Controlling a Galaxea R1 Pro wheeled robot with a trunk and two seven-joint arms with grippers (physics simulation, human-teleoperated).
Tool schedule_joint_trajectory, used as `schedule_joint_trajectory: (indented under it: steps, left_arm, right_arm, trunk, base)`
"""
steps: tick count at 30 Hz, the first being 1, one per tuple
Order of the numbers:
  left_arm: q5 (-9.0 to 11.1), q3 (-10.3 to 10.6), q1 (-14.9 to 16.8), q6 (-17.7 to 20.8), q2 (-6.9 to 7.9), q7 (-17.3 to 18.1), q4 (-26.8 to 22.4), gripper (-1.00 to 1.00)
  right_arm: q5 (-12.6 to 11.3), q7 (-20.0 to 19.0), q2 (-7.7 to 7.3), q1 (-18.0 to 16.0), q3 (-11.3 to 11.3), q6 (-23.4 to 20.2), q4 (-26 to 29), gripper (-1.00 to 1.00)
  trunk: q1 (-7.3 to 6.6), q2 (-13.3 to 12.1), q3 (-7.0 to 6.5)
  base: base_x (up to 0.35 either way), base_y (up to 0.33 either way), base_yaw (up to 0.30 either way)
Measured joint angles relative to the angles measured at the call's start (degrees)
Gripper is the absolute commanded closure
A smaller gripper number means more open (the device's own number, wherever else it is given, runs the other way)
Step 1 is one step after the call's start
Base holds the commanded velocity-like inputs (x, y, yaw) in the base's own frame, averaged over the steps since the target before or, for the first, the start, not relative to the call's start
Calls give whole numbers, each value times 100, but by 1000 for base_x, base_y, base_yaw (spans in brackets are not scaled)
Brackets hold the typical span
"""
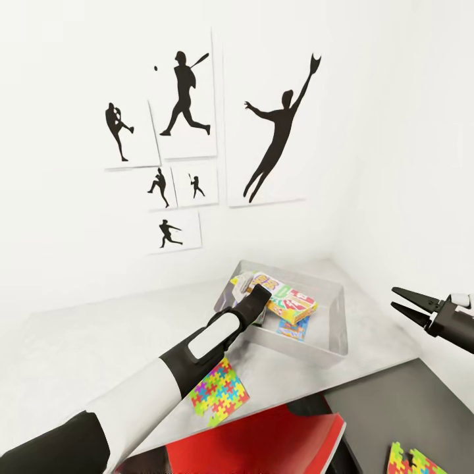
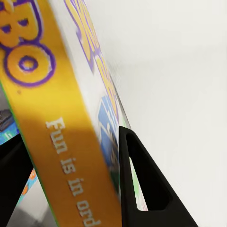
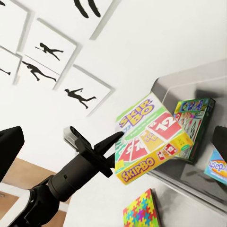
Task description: Put all the toys in the child's room - the three board games (two on the bed and one on the table), the two jigsaw puzzles on the table, and the tennis ball on the table - inside the toy box on the table in the child's room.
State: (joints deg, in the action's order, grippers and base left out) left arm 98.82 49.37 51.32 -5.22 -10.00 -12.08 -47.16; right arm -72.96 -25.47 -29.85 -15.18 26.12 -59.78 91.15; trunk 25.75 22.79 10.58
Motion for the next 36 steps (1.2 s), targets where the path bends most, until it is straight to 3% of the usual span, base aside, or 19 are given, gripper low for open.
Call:
schedule_joint_trajectory:
  steps: [12,20,36]
  left_arm:
    - [-1,-9,0,-7,0,1,-52,100]
    - [4,-13,0,-211,0,21,-83,100]
    - [4,-24,1,-232,0,37,-344,100]
  right_arm:
    - [3,-9,-2,12,8,0,0,-100]
    - [10,-15,55,32,24,0,0,-100]
    - [4,-18,77,57,19,0,9,-100]
  trunk:
    - [0,0,112]
    - [0,1,182]
    - [0,1,197]
  base:
    - [0,0,0]
    - [0,0,0]
    - [0,0,0]
